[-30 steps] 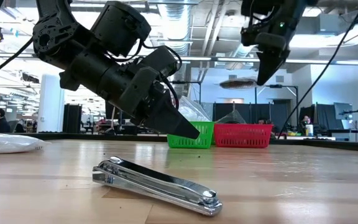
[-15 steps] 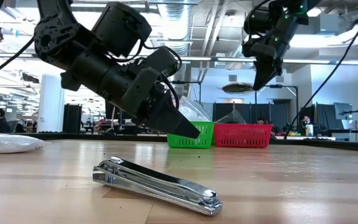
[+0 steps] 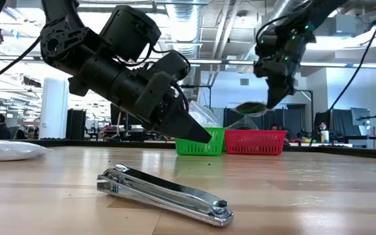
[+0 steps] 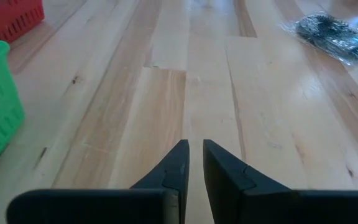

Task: Pick & Place Travel size toiletries
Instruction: Put the hairbrush into the right green bin

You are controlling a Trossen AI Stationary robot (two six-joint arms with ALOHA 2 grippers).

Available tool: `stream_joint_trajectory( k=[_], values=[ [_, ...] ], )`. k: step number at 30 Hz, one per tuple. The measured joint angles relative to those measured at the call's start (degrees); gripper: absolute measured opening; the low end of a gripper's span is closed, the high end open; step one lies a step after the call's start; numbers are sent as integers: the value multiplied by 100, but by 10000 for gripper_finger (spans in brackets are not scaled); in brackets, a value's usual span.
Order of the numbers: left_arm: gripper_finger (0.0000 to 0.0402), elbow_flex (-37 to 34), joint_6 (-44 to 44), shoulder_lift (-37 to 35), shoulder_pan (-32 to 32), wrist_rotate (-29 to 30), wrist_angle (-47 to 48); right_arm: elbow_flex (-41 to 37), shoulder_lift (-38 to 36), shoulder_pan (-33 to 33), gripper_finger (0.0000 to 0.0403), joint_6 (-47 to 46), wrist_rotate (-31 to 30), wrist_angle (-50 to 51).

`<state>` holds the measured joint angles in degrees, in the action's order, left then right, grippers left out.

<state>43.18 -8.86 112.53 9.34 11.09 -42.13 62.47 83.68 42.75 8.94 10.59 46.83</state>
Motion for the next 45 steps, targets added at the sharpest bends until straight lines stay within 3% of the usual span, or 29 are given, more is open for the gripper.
stream_joint_trajectory(
  k=[6,18,39,45],
  values=[
    [40,0,0,0,-11,0,-32,420,555,246,0,198,445,-27],
    [40,2,0,-2,-11,0,-42,1409,1609,463,0,368,636,620],
    [40,1,0,-2,-11,0,-39,1586,1685,543,2,348,610,657],
    [40,2,0,-2,-11,0,-39,1586,1685,542,54,310,608,651]
  ],
)
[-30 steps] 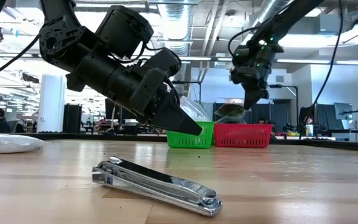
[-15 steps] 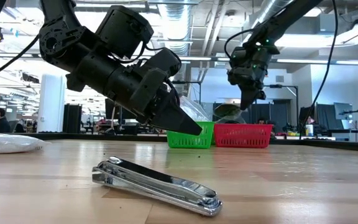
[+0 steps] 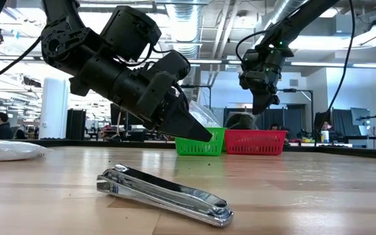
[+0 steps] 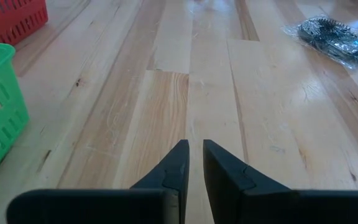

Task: Pick & Place Travel size toiletries
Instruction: Put the hairbrush into the right green bin

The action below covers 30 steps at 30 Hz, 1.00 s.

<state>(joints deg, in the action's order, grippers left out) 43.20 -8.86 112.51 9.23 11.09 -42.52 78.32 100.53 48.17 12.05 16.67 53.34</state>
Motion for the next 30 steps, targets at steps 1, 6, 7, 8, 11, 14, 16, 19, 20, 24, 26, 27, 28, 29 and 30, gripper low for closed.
stream_joint_trajectory(
  k=[1,6,7,8,11,14,16,19,20,24,26,27,28,29,30],
  values=[
    [40,0,0,0,0,0,0,0,0,0,65,-4,0,0],
    [40,0,0,0,0,0,0,-2,0,-1,116,-4,-20,-4],
    [40,0,0,0,0,0,1,-2,0,-1,124,-4,-20,-2],
    [40,0,0,0,0,0,1,-2,0,-1,131,2,-22,-2],
    [40,0,0,0,0,0,0,-2,0,-1,149,23,-22,0],
    [40,0,0,0,0,0,2,-2,0,-1,160,9,-22,5],
    [40,0,0,0,0,0,2,-2,0,-20,165,5,-22,22],
    [40,0,0,0,0,0,2,-4,-2,-58,172,-6,-18,56],
    [40,0,0,0,0,0,2,-4,-2,-80,174,-27,0,76],
    [40,0,0,0,0,0,2,-4,-2,-164,182,-54,242,282],
    [40,0,0,0,0,0,2,-4,-2,-215,187,-54,291,414],
    [40,0,0,0,0,0,2,-4,-4,-252,189,-54,293,497],
    [40,0,0,0,0,0,2,-4,-4,-291,192,-54,299,582],
    [40,0,0,0,0,0,2,-6,-4,-330,194,-54,306,650],
    [40,0,0,0,0,0,2,-7,-4,-375,196,-54,327,709]
  ],
)
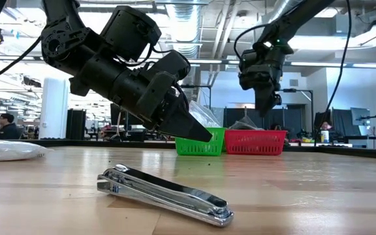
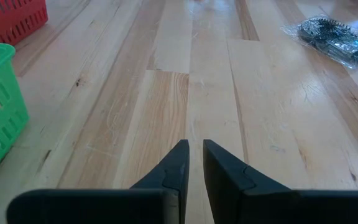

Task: Pick & Place Travel size toiletries
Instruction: Put the hairbrush into the right green bin

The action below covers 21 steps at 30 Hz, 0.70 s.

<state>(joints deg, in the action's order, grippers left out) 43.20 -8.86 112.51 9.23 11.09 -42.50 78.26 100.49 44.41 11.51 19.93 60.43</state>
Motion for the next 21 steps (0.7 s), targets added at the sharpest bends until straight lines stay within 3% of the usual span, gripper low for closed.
stream_joint_trajectory(
  k=[7,21],
  values=[
    [40,0,0,0,0,0,3,0,-2,-525,196,-15,716,311],
    [40,0,0,0,0,0,8,-9,-387,-2405,180,-427,730,172]
  ],
)
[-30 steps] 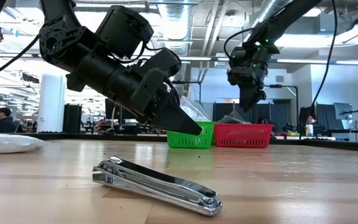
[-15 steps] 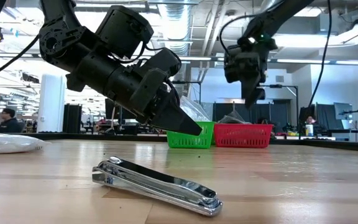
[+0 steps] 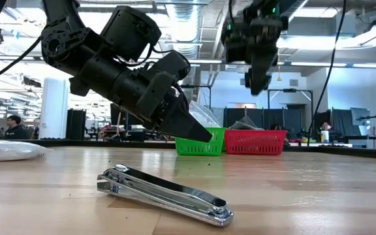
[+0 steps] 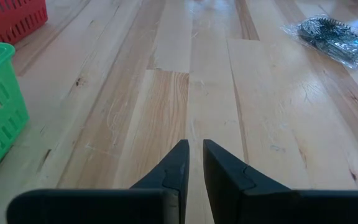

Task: Pick & Place Travel size toiletries
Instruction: Put the hairbrush into the right green bin

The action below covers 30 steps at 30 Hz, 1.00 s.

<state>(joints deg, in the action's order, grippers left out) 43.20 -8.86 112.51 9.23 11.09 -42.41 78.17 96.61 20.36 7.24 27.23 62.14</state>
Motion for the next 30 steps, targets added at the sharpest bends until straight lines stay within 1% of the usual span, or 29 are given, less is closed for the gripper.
stream_joint_trajectory(
  k=[5,8,10,12,17,20,23,30],
  values=[
    [40,0,0,0,1,0,0,-7,-334,-695,175,-268,-74,-149],
    [40,0,0,0,0,0,0,-170,-597,-1035,170,-493,-442,-375],
    [40,0,-1,0,1,0,0,-412,-792,-1226,167,-677,-677,-611],
    [40,0,-1,0,1,0,0,-693,-1025,-1391,164,-897,-762,-815],
    [40,0,-2,0,0,0,0,-1463,-1611,-1831,159,-1593,-787,-1402],
    [40,0,-2,0,2,0,-2,-1871,-1921,-2132,157,-2038,-920,-1622],
    [40,0,-2,0,1,0,-2,-2204,-2121,-2465,157,-2441,-1230,-1767],
    [40,0,-2,0,0,0,-4,-2690,-2281,-3335,159,-3374,-1524,-1916]
  ],
)
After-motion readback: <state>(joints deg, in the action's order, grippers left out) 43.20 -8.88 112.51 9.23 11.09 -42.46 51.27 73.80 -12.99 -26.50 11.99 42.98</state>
